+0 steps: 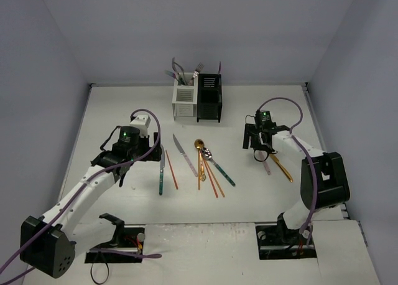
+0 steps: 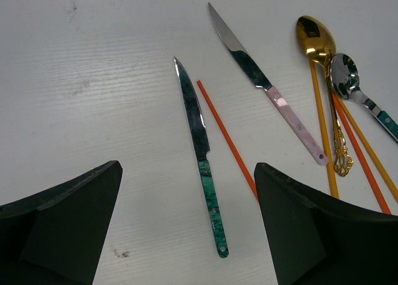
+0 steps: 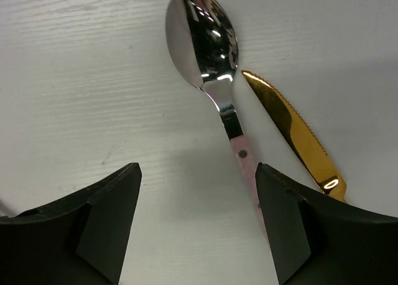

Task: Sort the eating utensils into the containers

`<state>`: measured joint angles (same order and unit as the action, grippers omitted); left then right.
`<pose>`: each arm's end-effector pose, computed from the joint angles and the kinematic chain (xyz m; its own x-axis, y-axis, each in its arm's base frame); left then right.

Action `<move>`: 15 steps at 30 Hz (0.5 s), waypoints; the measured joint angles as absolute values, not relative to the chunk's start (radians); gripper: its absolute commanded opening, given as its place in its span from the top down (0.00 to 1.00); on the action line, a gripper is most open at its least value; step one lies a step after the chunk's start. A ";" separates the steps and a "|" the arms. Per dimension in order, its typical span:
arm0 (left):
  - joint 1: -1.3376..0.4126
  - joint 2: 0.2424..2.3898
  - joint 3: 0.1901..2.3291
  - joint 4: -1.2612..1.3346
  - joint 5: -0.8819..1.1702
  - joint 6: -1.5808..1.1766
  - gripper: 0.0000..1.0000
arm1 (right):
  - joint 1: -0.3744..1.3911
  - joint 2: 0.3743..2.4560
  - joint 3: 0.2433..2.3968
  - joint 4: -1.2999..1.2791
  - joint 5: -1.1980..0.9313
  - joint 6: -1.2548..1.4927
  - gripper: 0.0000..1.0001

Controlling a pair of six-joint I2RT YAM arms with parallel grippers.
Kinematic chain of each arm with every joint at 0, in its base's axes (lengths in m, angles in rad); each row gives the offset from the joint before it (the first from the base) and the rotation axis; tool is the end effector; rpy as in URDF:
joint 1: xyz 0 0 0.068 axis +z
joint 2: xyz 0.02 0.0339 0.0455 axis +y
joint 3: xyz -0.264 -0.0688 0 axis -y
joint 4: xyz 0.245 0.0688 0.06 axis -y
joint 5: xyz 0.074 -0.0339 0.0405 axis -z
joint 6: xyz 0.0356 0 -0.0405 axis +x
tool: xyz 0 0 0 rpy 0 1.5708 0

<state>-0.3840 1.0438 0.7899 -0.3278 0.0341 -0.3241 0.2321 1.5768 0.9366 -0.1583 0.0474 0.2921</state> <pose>0.2137 -0.0877 0.2780 -0.6106 -0.0966 -0.7861 0.2177 0.9338 -0.2838 0.3219 0.0743 0.2008 -0.7245 0.1243 -0.6780 0.0115 0.9856 0.1684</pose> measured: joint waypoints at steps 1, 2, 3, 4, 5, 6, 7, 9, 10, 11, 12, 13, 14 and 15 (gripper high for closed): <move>-0.384 1.048 0.786 -0.327 0.034 -0.323 0.14 | 0.228 1.577 0.929 -0.163 0.048 0.304 0.28; -0.384 1.051 0.782 -0.326 0.034 -0.322 0.14 | 0.224 1.577 0.924 -0.168 0.050 0.315 0.28; -0.384 1.054 0.780 -0.324 0.034 -0.322 0.14 | 0.219 1.577 0.920 -0.173 0.052 0.325 0.28; -0.384 1.055 0.778 -0.323 0.034 -0.322 0.14 | 0.214 1.579 0.918 -0.174 0.056 0.334 0.28; -0.384 1.055 0.777 -0.322 0.034 -0.321 0.14 | 0.210 1.581 0.917 -0.176 0.061 0.339 0.28; -0.384 1.056 0.776 -0.321 0.034 -0.322 0.14 | 0.207 1.585 0.917 -0.176 0.065 0.343 0.28; -0.384 1.056 0.776 -0.319 0.034 -0.322 0.14 | 0.204 1.591 0.916 -0.176 0.068 0.345 0.28; -0.384 1.057 0.776 -0.313 0.034 -0.322 0.14 | 0.198 1.609 0.916 -0.176 0.074 0.347 0.28; -0.384 1.057 0.776 -0.310 0.034 -0.322 0.14 | 0.196 1.619 0.917 -0.176 0.075 0.347 0.29; -0.384 1.058 0.776 -0.309 0.034 -0.322 0.14 | 0.195 1.632 0.917 -0.176 0.076 0.344 0.30; -0.384 1.058 0.776 -0.308 0.034 -0.322 0.14 | 0.195 1.649 0.918 -0.176 0.076 0.341 0.31; -0.384 1.059 0.776 -0.308 0.034 -0.321 0.15 | 0.195 1.666 0.922 -0.176 0.074 0.338 0.32; -0.384 1.059 0.776 -0.308 0.034 -0.321 0.14 | 0.194 1.684 0.930 -0.177 0.068 0.336 0.34; -0.384 1.060 0.776 -0.308 0.034 -0.321 0.14 | 0.192 1.696 0.944 -0.175 0.067 0.332 0.36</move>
<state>-0.3840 1.0601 0.7757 -0.3082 0.0336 -0.3214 0.1924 1.6956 0.9435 -0.1747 0.0673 0.3323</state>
